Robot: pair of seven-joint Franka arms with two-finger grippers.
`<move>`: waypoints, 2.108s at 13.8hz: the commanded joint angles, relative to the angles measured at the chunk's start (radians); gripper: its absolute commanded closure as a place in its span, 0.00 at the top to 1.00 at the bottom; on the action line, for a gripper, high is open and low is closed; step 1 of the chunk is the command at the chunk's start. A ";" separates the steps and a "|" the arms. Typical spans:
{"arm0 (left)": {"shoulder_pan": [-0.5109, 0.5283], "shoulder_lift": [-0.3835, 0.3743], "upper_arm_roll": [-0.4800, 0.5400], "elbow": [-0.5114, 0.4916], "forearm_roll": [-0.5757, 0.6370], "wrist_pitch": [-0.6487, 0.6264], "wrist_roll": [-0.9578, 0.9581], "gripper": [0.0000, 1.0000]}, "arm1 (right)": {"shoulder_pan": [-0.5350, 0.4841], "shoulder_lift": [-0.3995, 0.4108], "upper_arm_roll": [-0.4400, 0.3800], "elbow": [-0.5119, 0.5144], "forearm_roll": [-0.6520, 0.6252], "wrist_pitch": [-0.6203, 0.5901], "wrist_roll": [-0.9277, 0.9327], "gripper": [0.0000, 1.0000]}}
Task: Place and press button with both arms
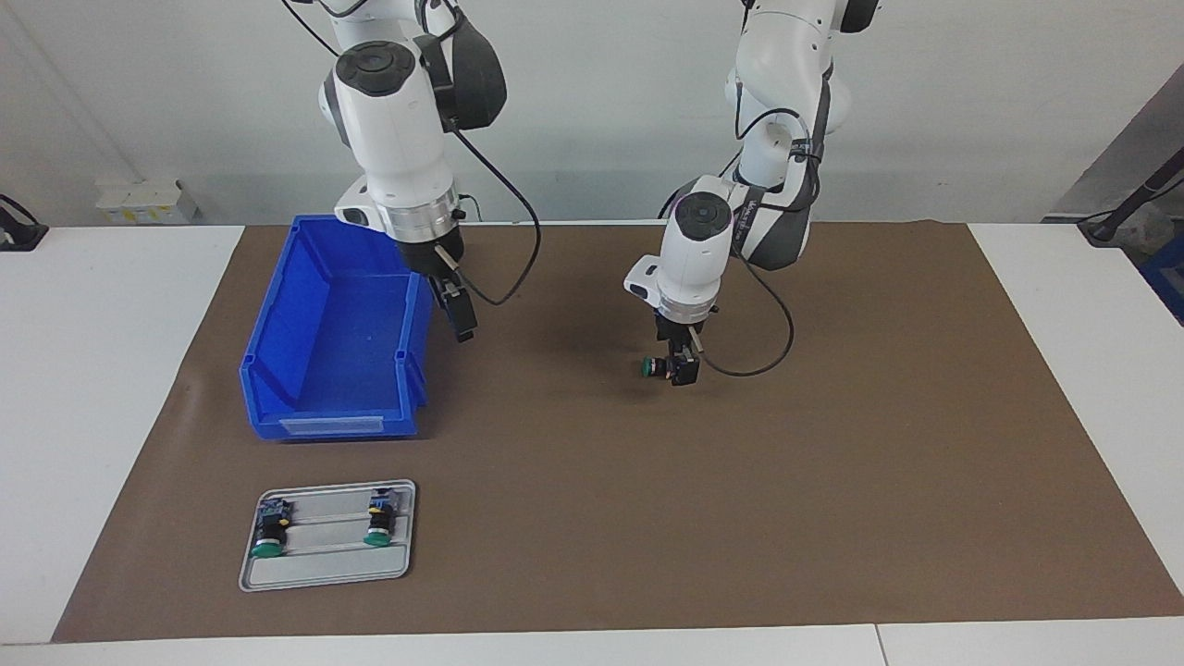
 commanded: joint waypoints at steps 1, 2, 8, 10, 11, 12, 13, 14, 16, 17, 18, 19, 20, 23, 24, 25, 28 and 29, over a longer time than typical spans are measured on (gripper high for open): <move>-0.019 -0.008 0.014 -0.038 0.017 0.060 -0.027 1.00 | -0.074 -0.049 0.012 -0.034 0.019 -0.025 -0.238 0.98; -0.019 -0.008 0.014 -0.055 0.017 0.080 -0.031 1.00 | -0.095 -0.056 0.013 -0.034 0.017 -0.026 -0.344 0.98; -0.037 0.007 0.013 -0.132 0.017 0.213 -0.077 1.00 | -0.195 -0.087 0.001 -0.015 -0.010 -0.078 -0.818 0.98; -0.048 0.008 0.013 -0.129 0.017 0.218 -0.094 0.96 | -0.212 -0.089 0.001 0.016 -0.044 -0.109 -0.929 0.98; -0.048 0.010 0.013 -0.127 0.017 0.219 -0.097 0.95 | -0.220 -0.089 0.001 0.028 -0.049 -0.127 -0.971 0.98; -0.048 0.012 0.013 -0.129 0.017 0.222 -0.097 0.94 | -0.229 -0.093 0.001 0.038 -0.049 -0.149 -1.015 0.98; -0.048 0.012 0.013 -0.129 0.017 0.233 -0.097 0.94 | -0.229 -0.098 0.001 0.039 -0.049 -0.172 -1.059 0.98; -0.051 0.012 0.013 -0.129 0.017 0.239 -0.097 0.94 | -0.227 -0.098 0.003 0.048 -0.050 -0.177 -1.093 0.98; -0.056 0.012 0.014 -0.133 0.017 0.239 -0.094 0.92 | -0.221 -0.089 0.006 0.071 -0.065 -0.178 -1.111 0.98; -0.056 0.012 0.014 -0.133 0.017 0.239 -0.096 0.89 | -0.215 -0.095 0.006 0.065 -0.082 -0.192 -1.111 0.98; -0.056 0.012 0.014 -0.132 0.017 0.241 -0.096 0.87 | -0.214 -0.096 0.010 0.064 -0.087 -0.201 -1.108 0.98; -0.056 0.012 0.014 -0.132 0.017 0.239 -0.096 0.81 | -0.215 -0.098 0.010 0.056 -0.085 -0.189 -1.101 0.99; -0.056 0.012 0.014 -0.132 0.017 0.239 -0.096 0.71 | -0.227 -0.096 0.010 0.058 -0.070 -0.187 -1.098 0.99; -0.054 0.012 0.016 -0.130 0.017 0.239 -0.093 0.50 | -0.230 -0.101 0.004 0.048 -0.059 -0.192 -1.054 1.00; -0.054 0.013 0.016 -0.127 0.017 0.239 -0.093 0.48 | -0.230 -0.108 0.004 0.039 -0.059 -0.190 -1.039 1.00; -0.054 0.013 0.017 -0.127 0.017 0.239 -0.094 0.44 | -0.232 -0.108 0.003 0.038 -0.059 -0.194 -1.037 1.00; -0.046 0.013 0.017 -0.121 0.018 0.238 -0.093 0.19 | -0.278 -0.141 0.003 0.006 -0.026 -0.194 -1.041 1.00; -0.042 0.013 0.017 -0.118 0.018 0.238 -0.093 0.12 | -0.302 -0.147 0.003 -0.007 -0.001 -0.187 -1.055 1.00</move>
